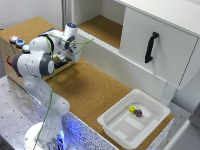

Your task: Grasp the handle of the drawer and open it

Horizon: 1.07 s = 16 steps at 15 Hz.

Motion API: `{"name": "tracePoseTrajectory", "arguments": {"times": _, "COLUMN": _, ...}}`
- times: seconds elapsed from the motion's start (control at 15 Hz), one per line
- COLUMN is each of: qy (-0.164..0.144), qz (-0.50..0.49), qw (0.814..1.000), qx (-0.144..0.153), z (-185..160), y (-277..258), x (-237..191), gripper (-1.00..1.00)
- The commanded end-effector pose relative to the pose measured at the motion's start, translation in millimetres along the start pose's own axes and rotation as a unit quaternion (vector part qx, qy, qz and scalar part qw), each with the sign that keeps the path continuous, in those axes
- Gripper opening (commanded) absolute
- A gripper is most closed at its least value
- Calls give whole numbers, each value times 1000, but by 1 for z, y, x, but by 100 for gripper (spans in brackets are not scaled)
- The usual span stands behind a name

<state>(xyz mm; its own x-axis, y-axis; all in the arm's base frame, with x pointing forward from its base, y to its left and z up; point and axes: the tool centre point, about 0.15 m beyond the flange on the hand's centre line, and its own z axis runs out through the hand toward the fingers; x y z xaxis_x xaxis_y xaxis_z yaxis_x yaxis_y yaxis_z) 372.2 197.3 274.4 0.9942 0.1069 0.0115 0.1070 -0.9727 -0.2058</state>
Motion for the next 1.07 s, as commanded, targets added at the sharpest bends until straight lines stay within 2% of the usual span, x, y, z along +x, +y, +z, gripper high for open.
{"name": "tracePoseTrajectory", "arguments": {"times": 0.0, "qy": 34, "qz": -67, "qw": 996, "qx": 51, "z": 31, "y": 4, "x": 4, "gripper": 100}}
{"name": "tracePoseTrajectory", "arguments": {"times": 0.33, "qy": 60, "qz": -68, "qw": 994, "qx": 53, "z": 3, "y": -8, "x": -7, "gripper": 100}}
{"name": "tracePoseTrajectory", "arguments": {"times": 0.53, "qy": 78, "qz": -53, "qw": 995, "qx": 22, "z": -31, "y": -15, "x": -17, "gripper": 100}}
{"name": "tracePoseTrajectory", "arguments": {"times": 0.73, "qy": 78, "qz": 4, "qw": 997, "qx": -18, "z": -53, "y": -12, "x": -32, "gripper": 100}}
{"name": "tracePoseTrajectory", "arguments": {"times": 1.0, "qy": 81, "qz": 42, "qw": 995, "qx": -33, "z": -54, "y": -2, "x": -40, "gripper": 100}}
